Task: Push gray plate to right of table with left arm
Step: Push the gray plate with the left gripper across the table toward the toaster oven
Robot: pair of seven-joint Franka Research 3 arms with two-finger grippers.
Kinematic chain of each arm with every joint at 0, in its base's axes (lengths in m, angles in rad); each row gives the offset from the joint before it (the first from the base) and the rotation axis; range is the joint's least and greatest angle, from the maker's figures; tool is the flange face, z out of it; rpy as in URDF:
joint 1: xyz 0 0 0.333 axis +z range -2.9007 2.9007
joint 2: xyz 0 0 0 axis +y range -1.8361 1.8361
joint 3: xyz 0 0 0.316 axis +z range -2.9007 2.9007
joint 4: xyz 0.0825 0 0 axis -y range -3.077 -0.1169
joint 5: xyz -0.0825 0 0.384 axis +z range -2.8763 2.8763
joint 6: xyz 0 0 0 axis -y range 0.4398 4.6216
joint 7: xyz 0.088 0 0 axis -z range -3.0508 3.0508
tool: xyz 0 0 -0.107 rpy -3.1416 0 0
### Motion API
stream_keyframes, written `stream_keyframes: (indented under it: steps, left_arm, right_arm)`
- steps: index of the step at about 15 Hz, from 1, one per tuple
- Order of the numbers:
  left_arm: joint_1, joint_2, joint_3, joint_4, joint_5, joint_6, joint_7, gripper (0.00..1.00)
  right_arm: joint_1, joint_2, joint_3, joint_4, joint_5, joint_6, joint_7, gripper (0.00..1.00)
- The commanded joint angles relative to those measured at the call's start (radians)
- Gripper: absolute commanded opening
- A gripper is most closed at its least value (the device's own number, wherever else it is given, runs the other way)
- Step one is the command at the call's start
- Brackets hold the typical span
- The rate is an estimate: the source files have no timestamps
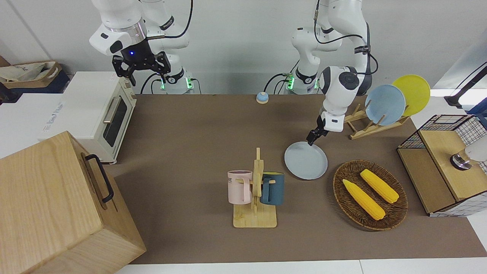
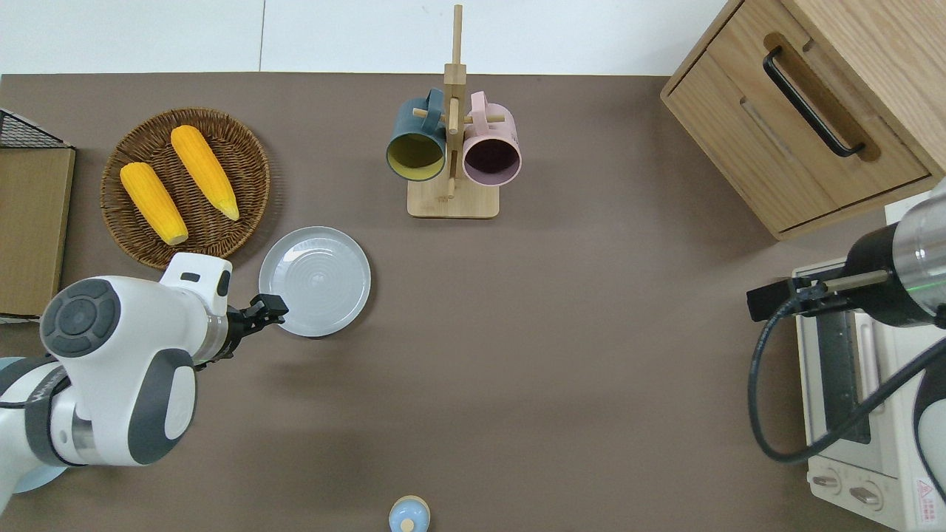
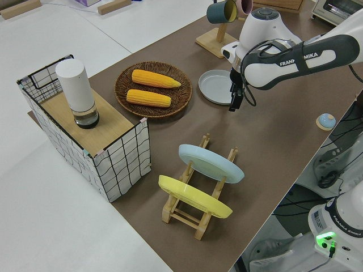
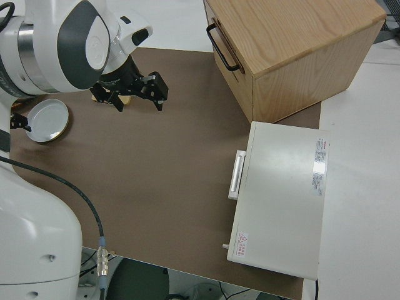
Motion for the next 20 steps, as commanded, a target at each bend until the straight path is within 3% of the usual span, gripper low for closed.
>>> stream_keyframes:
  steps: [1, 10, 11, 12, 15, 17, 20]
  left_arm:
    - [-0.027, 0.035, 0.008, -0.028, 0.003, 0.092, -0.035, 0.99]
    - [-0.043, 0.067, 0.01, -0.031, 0.005, 0.13, -0.041, 0.96]
    - [-0.043, 0.067, 0.01, -0.031, 0.005, 0.13, -0.041, 0.91]
    - [-0.043, 0.072, 0.01, -0.031, 0.011, 0.13, -0.039, 0.79]
    - [-0.043, 0.08, 0.01, -0.031, 0.019, 0.13, -0.041, 0.27]
    - [-0.043, 0.08, 0.01, -0.031, 0.019, 0.13, -0.041, 0.03]
    - [-0.043, 0.081, 0.01, -0.031, 0.019, 0.13, -0.041, 0.0]
  right_arm:
    - [-0.02, -0.003, 0.013, 0.008, 0.01, -0.015, 0.002, 0.983]
    - [-0.02, -0.003, 0.013, 0.008, 0.01, -0.015, 0.001, 0.983]
    - [-0.02, -0.003, 0.013, 0.008, 0.01, -0.015, 0.002, 0.983]
    - [-0.02, -0.003, 0.015, 0.008, 0.01, -0.015, 0.001, 0.983]
    - [-0.02, -0.003, 0.013, 0.008, 0.01, -0.015, 0.001, 0.983]
    - [-0.02, -0.003, 0.015, 0.008, 0.01, -0.015, 0.002, 0.983]
    - [-0.02, -0.003, 0.015, 0.008, 0.01, -0.015, 0.001, 0.983]
